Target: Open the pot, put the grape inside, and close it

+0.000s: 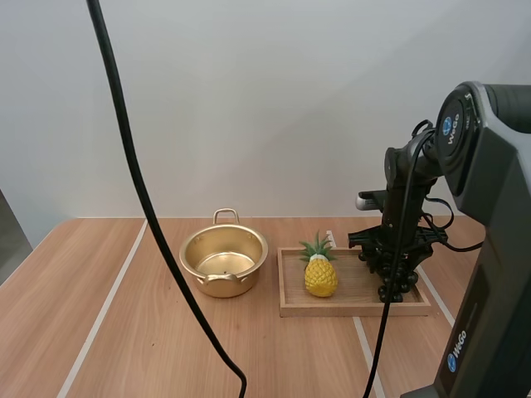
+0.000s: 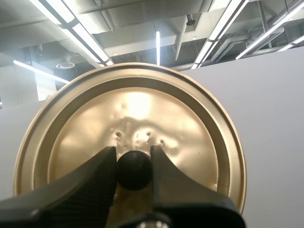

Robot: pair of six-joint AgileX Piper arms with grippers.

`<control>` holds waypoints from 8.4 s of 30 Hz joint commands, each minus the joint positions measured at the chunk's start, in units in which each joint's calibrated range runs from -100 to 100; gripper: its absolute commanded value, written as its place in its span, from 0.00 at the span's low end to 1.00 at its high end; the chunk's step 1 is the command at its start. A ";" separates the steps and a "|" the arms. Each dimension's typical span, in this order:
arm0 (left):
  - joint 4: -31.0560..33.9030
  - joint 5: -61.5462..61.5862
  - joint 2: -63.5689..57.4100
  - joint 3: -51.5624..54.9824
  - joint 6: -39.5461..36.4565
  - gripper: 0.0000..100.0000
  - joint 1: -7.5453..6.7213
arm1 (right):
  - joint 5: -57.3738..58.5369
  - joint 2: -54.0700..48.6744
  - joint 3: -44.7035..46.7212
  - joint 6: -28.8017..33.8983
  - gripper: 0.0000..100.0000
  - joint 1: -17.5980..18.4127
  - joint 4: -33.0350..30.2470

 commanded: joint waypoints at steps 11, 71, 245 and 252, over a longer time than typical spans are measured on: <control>0.67 0.14 -0.27 -0.36 -0.05 0.00 -0.05 | -0.86 1.44 3.40 0.29 0.00 -0.16 -0.08; 4.08 0.69 -6.21 -0.36 1.10 0.00 -0.05 | 13.90 -32.24 -22.64 -32.17 0.00 3.41 38.37; -2.18 44.06 16.30 1.75 2.27 0.00 -0.05 | 12.04 -45.86 -26.05 -2.03 0.00 1.91 3.68; -10.57 43.68 17.97 11.33 7.01 0.00 -0.05 | 11.62 -48.79 -26.05 -2.03 0.00 1.91 3.69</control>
